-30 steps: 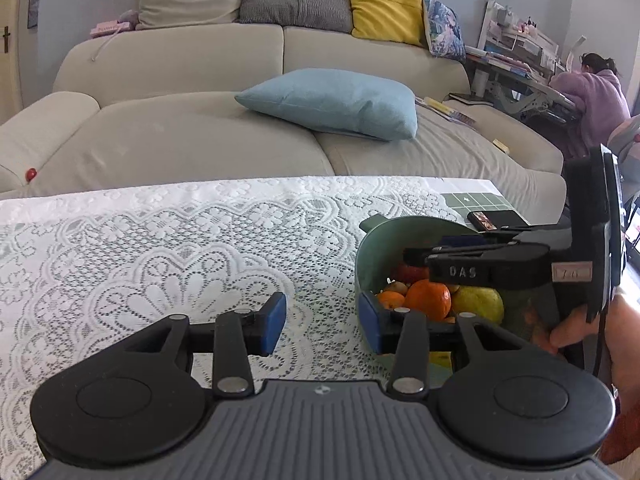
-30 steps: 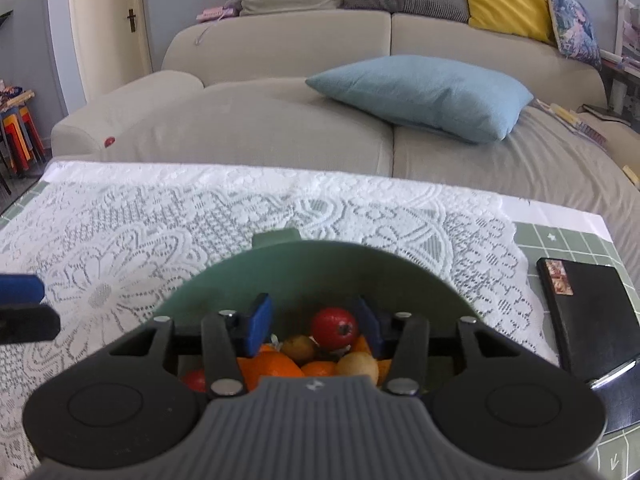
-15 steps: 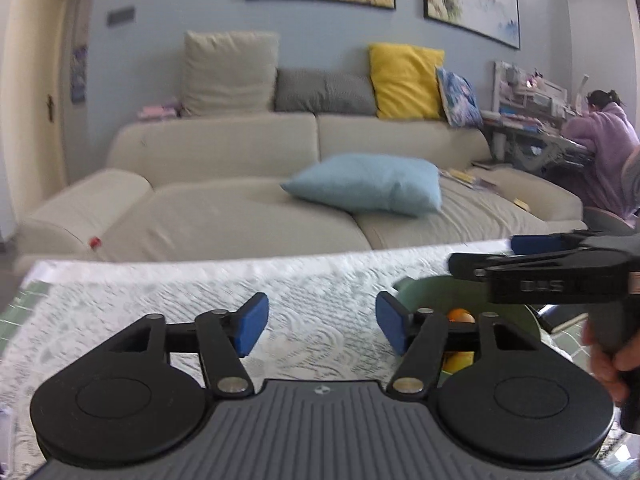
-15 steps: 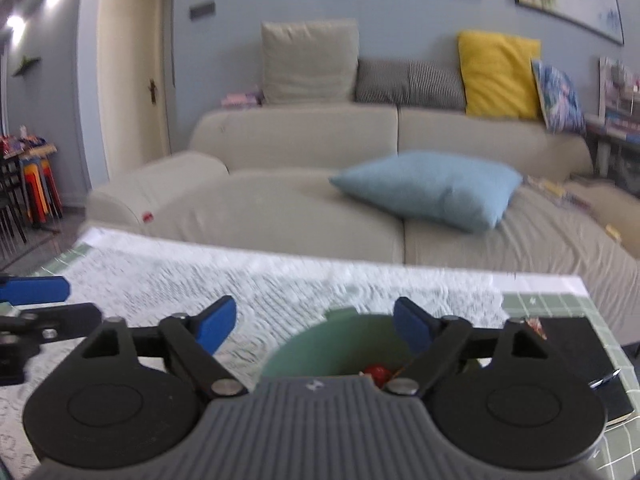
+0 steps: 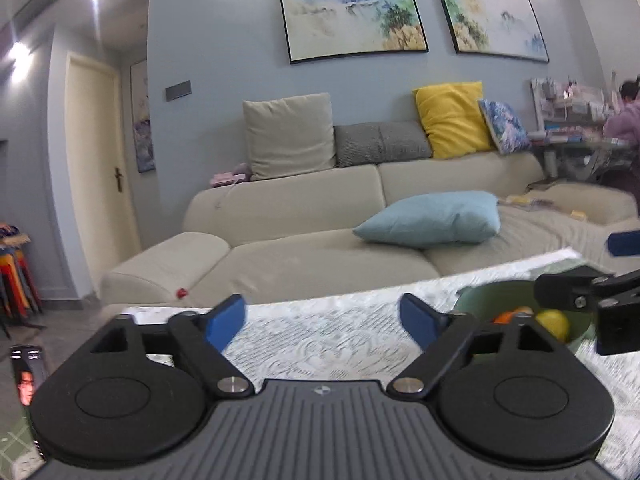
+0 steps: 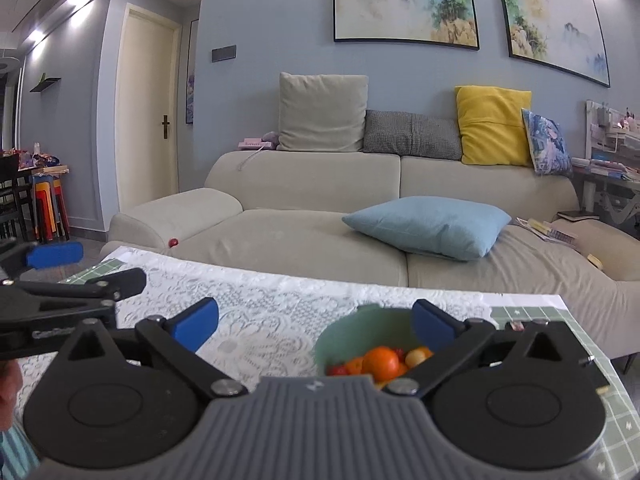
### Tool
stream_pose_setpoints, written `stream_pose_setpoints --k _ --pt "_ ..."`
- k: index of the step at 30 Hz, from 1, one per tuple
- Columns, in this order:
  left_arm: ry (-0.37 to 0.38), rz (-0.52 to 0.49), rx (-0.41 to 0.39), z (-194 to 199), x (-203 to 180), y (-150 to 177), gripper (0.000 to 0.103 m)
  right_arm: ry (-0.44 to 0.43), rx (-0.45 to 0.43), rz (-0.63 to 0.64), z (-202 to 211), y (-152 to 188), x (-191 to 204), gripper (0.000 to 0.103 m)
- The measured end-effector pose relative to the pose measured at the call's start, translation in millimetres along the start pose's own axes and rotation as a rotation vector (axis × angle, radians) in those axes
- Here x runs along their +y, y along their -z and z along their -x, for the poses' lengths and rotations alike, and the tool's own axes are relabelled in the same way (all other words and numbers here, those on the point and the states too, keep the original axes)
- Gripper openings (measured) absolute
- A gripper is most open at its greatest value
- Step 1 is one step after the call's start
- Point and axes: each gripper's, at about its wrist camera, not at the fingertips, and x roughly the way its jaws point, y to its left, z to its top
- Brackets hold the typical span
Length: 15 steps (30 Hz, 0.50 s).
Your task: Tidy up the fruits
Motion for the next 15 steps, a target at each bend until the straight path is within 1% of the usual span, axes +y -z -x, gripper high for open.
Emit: stream_pose_setpoints --k 2,3,7,11,15 --pt "-0.006 -0.016 0.007 3.7 -2.7 8.8 0.103 0.022 0.011 -0.011 5.9 9.3 3.6 0.099" --pt "-0.009 -0.016 0.006 5.7 -3.2 12.6 0.103 0.046 0.010 -0.014 9.3 14.9 5.7 0.099" --pt "-0.017 0.018 0.021 9.7 0.1 27.5 0.103 0.125 0.015 -0.001 16.6 33.5 13.5 0.099" --pt "-0.006 0.064 0.051 10.4 6.6 38.4 0.103 0.147 0.017 -0.036 20.3 51.5 16.4 0.099" --pt "-0.006 0.076 0.084 10.4 8.9 47.6 0.103 0.158 0.028 -0.034 18.1 65.1 23.3 0.099"
